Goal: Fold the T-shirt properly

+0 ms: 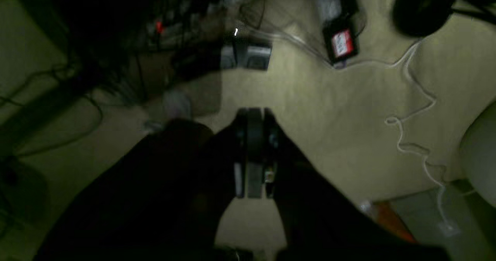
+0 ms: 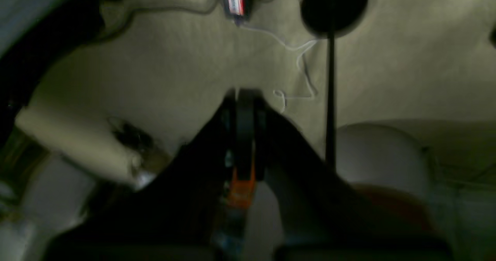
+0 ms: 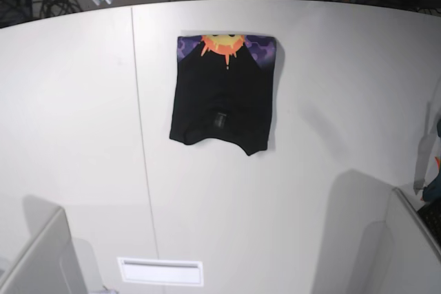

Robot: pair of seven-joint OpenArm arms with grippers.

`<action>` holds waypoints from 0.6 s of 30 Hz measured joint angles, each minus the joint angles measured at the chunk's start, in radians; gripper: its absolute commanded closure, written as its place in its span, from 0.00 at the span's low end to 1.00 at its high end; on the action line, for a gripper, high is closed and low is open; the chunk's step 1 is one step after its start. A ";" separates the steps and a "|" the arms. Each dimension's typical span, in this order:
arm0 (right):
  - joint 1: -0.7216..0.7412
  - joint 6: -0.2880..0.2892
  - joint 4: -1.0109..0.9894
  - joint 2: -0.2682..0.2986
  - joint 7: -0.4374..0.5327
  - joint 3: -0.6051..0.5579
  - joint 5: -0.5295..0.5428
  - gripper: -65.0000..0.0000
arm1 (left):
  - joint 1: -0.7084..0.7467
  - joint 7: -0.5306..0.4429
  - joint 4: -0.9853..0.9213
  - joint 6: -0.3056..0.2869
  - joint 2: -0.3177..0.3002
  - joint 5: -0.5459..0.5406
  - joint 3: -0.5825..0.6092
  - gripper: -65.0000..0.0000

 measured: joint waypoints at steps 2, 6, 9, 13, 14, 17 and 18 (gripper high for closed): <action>0.022 0.001 -0.121 -0.066 0.072 -0.072 -0.089 1.00 | -0.071 -0.016 -0.170 -0.003 0.005 0.000 0.053 1.00; 0.111 -0.002 -0.510 -0.169 0.401 -0.169 -0.260 1.00 | -0.327 -0.150 -0.675 -0.002 0.003 0.107 0.167 1.00; 0.234 -0.007 -0.948 -0.224 0.666 -0.240 -0.316 1.00 | -0.502 -0.357 -1.066 0.004 0.001 0.197 0.252 1.00; 0.439 -0.002 -1.603 -0.291 1.166 -0.311 -0.313 1.00 | -0.677 -0.783 -1.538 -0.002 0.048 0.226 0.351 1.00; 0.469 -0.004 -1.719 -0.301 1.308 -0.327 -0.314 1.00 | -0.712 -0.887 -1.647 -0.003 0.061 0.225 0.362 1.00; 0.485 -0.005 -1.818 -0.298 1.560 -0.378 -0.312 1.00 | -0.779 -1.082 -1.841 0.002 0.083 0.246 0.375 1.00; 0.491 -0.006 -1.819 -0.295 1.566 -0.388 -0.313 1.00 | -0.782 -1.119 -1.835 0.001 0.084 0.242 0.375 1.00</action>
